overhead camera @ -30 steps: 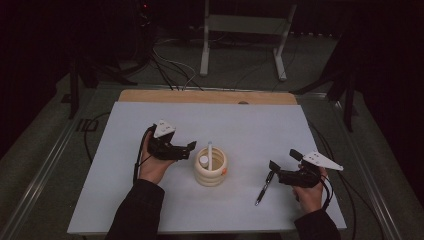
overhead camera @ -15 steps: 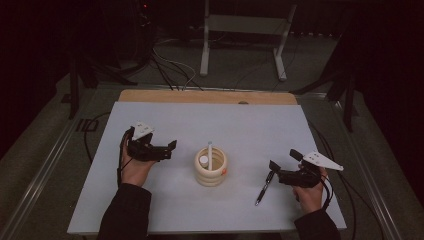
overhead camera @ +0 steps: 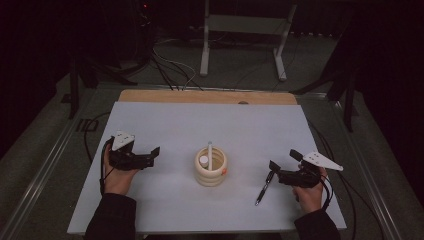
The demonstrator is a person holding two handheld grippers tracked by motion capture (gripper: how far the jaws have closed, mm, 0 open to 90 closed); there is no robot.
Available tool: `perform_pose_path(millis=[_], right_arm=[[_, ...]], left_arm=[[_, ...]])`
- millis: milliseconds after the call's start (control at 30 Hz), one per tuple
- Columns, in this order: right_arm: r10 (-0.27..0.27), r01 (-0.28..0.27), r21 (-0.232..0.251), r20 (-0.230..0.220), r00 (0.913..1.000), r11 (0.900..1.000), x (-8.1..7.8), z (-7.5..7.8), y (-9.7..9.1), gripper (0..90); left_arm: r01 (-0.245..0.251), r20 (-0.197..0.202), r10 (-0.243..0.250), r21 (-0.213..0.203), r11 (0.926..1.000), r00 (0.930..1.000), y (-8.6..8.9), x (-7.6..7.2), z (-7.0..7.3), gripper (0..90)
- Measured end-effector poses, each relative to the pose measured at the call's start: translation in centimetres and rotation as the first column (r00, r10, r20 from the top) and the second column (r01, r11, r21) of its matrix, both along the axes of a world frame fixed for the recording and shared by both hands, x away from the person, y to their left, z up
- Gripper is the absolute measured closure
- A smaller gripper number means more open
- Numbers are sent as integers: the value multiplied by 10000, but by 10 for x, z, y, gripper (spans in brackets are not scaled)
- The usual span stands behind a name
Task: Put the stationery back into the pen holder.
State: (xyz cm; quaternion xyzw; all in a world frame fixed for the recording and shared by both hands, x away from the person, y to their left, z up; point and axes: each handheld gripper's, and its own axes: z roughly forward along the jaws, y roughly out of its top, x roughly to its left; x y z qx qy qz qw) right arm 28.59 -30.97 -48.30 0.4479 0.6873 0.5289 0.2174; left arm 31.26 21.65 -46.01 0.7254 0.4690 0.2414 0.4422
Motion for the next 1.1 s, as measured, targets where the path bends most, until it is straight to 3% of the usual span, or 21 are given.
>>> perform_pose_path(millis=[100,300,467,733,1000,1100], right_arm=[[-18,18,-12,0,10000,10000,0,0,0,0],[-33,33,-40,-40,10000,10000,0,0,0,0],[-59,58,-35,-73,10000,10000,1,-1,0,0],[-17,12,-154,-337,9994,9999,1,-1,-1,0],[-72,32,-707,-570,9983,9975,0,1,-1,0],[-180,105,-795,-943,9954,9968,2,1,1,0]], left_arm=[[-60,307,55,159,9999,9995,3,-7,-4,1],[-6,853,10,-43,10000,9964,10,-22,-9,2],[91,926,-90,0,10000,9957,13,-32,-11,1],[-8,1080,14,-50,10000,9942,12,-37,-10,2],[48,1075,-65,161,9999,9942,10,-37,-10,2],[-46,1089,32,129,9999,9940,12,-38,-10,2]])
